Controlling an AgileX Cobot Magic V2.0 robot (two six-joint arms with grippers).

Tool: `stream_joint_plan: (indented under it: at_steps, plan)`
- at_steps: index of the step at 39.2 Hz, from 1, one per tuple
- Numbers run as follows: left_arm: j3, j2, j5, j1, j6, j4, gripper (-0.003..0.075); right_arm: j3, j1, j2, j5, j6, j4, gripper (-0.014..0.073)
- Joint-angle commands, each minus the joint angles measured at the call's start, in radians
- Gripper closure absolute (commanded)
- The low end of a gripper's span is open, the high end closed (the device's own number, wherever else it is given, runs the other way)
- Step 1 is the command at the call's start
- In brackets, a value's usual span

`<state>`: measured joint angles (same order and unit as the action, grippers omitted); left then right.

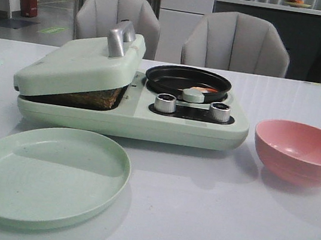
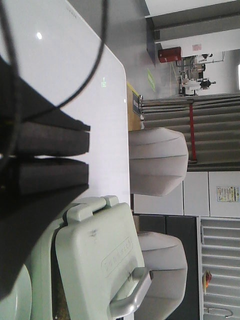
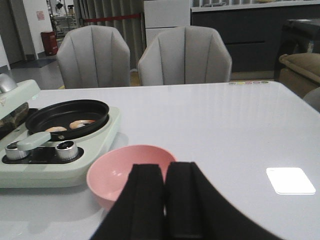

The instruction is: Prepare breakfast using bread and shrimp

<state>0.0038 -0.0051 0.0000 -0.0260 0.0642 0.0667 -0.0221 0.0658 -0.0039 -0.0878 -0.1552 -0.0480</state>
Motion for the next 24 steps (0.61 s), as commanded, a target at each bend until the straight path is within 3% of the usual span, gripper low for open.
stream_joint_plan:
  at_steps: [1,17,24]
  plan:
    - [0.022,-0.017,-0.081,-0.003,0.013,-0.008,0.0586,-0.004,-0.006,-0.029,0.106,-0.027,-0.052,0.0440]
    - [0.022,-0.015,-0.081,-0.003,0.013,-0.008,0.0586,0.033,-0.003,-0.028,0.153,-0.015,-0.052,0.0440]
    - [0.022,-0.015,-0.081,-0.003,0.013,-0.008,0.0586,0.033,-0.003,-0.028,0.154,0.076,-0.028,0.0440]
